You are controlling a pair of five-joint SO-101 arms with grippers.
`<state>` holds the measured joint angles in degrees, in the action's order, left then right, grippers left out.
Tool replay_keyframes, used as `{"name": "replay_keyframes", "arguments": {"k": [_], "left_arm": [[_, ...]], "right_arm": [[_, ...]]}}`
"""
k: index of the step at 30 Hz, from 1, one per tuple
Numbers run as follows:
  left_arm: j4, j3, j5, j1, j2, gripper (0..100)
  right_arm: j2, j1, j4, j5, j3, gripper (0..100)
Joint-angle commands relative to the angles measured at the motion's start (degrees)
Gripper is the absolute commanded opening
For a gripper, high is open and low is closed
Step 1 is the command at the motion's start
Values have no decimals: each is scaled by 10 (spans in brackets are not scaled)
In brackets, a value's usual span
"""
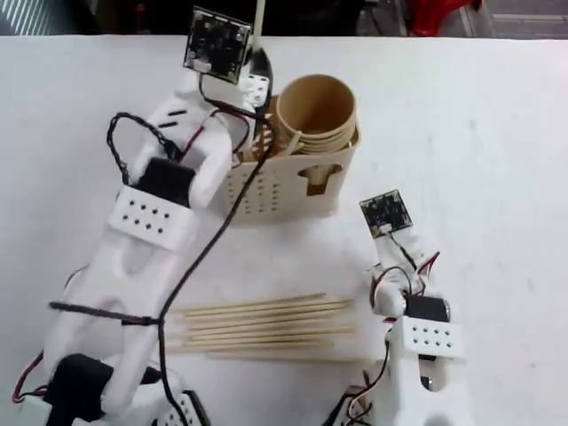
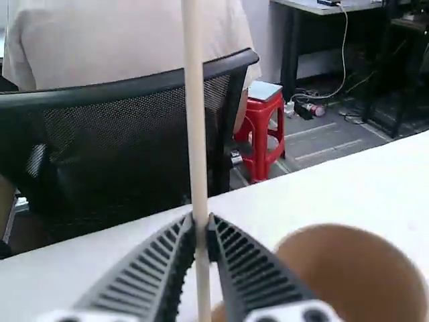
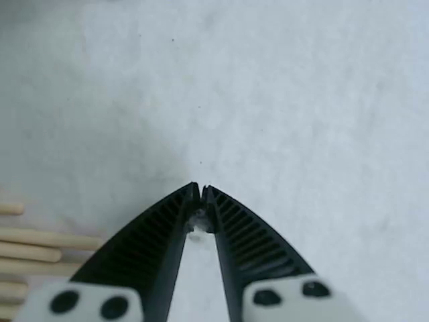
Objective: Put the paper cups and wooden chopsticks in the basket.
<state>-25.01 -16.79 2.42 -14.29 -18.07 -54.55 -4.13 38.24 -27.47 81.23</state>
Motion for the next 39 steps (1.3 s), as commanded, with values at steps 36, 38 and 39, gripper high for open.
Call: {"name": "replay_keyframes", "arguments": {"k": [36, 38, 39], "left_arm": [[-716, -105, 422, -69, -262, 160], [-712, -165, 442, -89, -263, 161], [-703, -193, 447, -99, -263, 161]], "right_arm": [[-6, 1, -8, -5, -2, 18], [-6, 1, -8, -5, -2, 18], [-6, 1, -8, -5, -2, 18]]}}
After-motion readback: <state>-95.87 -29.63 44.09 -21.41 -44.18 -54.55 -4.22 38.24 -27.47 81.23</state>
